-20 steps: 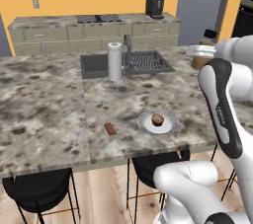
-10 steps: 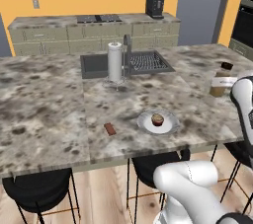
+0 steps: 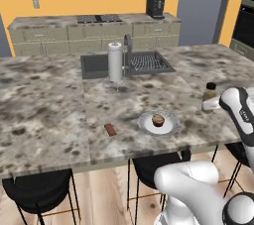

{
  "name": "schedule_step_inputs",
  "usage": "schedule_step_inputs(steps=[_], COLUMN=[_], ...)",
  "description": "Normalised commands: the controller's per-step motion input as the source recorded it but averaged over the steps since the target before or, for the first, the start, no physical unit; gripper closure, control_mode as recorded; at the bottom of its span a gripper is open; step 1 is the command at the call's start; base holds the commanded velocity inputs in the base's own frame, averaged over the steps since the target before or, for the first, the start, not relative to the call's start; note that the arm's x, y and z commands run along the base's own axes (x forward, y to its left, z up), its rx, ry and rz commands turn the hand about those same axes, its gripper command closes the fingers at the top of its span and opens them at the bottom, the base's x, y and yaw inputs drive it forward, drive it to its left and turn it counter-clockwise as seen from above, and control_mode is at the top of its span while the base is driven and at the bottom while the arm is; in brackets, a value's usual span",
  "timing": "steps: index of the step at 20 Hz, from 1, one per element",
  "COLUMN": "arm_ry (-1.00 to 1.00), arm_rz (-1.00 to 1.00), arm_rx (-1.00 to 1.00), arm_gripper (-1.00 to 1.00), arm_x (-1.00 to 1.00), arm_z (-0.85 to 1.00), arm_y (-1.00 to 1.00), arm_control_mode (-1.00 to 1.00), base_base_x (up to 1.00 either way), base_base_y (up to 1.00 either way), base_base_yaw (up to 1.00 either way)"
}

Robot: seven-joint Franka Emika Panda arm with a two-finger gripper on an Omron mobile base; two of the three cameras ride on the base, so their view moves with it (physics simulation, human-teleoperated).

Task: Take the cinnamon bottle from the cabinet and place it on the dining table, next to the plate with the cupcake. Then take the chocolate from the dining counter and place it on the cupcake plate.

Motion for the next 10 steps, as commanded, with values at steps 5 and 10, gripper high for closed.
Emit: schedule_step_inputs(steps=[5,10], arm_ry=[-0.03,0.0], arm_rz=[0.0,0.0], arm_rx=[-0.06,0.0], arm_gripper=[1.0,1.0], arm_x=[0.31,0.23], arm_z=[-0.52,-0.62], arm_y=[-0.05,-0.05], arm_control_mode=[-1.0,-1.0], base_base_x=[0.0,0.0], base_base_y=[0.0,0.0], base_base_yaw=[0.0,0.0])
